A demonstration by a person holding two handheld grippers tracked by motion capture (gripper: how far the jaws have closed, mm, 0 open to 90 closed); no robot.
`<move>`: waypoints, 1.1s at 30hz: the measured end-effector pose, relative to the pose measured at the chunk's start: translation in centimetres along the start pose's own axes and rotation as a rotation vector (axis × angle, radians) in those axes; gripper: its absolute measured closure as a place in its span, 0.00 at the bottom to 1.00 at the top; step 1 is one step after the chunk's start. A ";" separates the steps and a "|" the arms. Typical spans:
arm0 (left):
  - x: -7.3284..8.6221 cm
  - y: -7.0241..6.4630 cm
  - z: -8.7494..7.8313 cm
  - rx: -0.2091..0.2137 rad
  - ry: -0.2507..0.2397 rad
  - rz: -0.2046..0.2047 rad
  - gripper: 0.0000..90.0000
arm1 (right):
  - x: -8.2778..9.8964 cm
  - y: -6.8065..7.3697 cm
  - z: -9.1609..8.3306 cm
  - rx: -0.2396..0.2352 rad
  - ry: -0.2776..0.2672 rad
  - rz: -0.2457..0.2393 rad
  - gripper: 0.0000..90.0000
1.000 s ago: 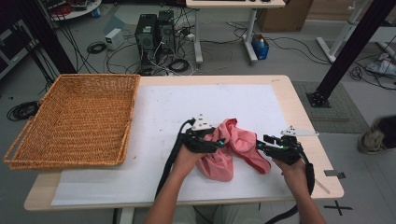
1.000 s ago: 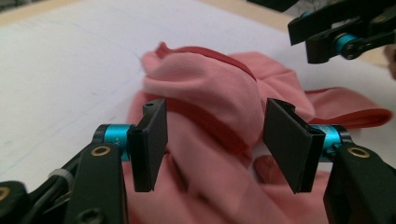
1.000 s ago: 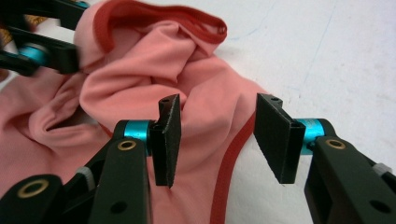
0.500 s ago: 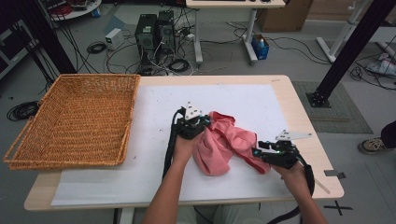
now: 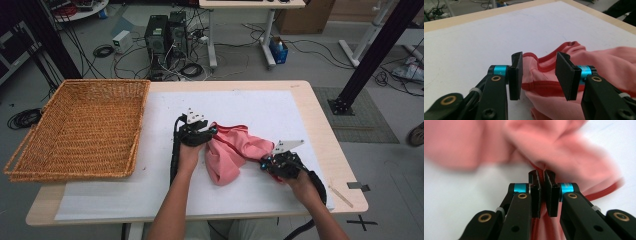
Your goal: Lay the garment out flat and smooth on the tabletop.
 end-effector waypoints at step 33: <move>5.6 -3.9 -4.6 0.162 0.201 0.080 0.94 | -2.4 -3.5 2.2 0.112 -0.078 0.328 0.66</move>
Point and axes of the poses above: each handheld gripper's, and its own axes: z roughly forward along the jaws, x roughly out of its underside, y roughly to its left, the point moved 5 cm from there along z, roughly forward along the jaws, and after that the axes turned 9 degrees about -z, right-handed, at the moved point
